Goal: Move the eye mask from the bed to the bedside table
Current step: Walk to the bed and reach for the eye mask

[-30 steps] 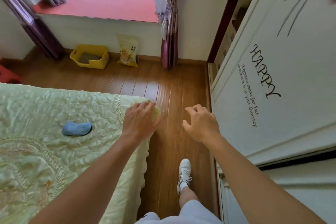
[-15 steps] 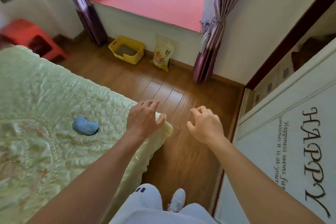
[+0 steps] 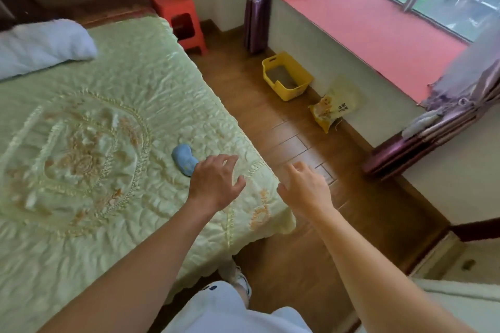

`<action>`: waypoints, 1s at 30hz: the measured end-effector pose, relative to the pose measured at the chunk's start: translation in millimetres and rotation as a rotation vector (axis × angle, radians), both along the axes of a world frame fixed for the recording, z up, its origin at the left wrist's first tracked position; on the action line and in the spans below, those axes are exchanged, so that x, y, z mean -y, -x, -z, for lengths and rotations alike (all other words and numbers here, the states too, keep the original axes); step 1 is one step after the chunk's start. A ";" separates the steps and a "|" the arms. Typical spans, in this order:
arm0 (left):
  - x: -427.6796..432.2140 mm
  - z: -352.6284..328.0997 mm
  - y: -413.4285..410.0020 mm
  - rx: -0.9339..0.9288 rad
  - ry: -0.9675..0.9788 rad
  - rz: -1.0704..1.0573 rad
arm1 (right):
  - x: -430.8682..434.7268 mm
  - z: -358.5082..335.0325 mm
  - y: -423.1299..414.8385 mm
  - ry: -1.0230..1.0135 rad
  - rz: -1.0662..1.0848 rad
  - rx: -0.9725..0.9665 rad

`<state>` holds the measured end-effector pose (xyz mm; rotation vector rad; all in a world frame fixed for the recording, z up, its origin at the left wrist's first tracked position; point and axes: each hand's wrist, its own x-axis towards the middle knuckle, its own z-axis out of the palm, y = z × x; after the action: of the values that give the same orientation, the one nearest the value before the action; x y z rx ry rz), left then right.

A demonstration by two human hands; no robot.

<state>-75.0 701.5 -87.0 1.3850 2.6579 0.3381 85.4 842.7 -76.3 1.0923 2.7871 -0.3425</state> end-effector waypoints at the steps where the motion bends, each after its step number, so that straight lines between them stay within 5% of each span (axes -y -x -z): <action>1: 3.9 3.2 11.7 0.013 0.000 -0.028 | -2.0 1.4 15.5 0.003 -0.036 0.014; 16: 61.3 112.8 147.6 0.121 0.112 -0.322 | -19.4 89.9 208.1 0.008 -0.520 0.109; 30: 40.6 308.7 200.9 0.159 0.343 -0.294 | -44.8 312.3 305.6 0.030 -0.917 0.185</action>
<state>-275.9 660.9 -395.7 0.8356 2.6263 0.0125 -220.2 887.5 -388.5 -0.2126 2.7369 -0.1514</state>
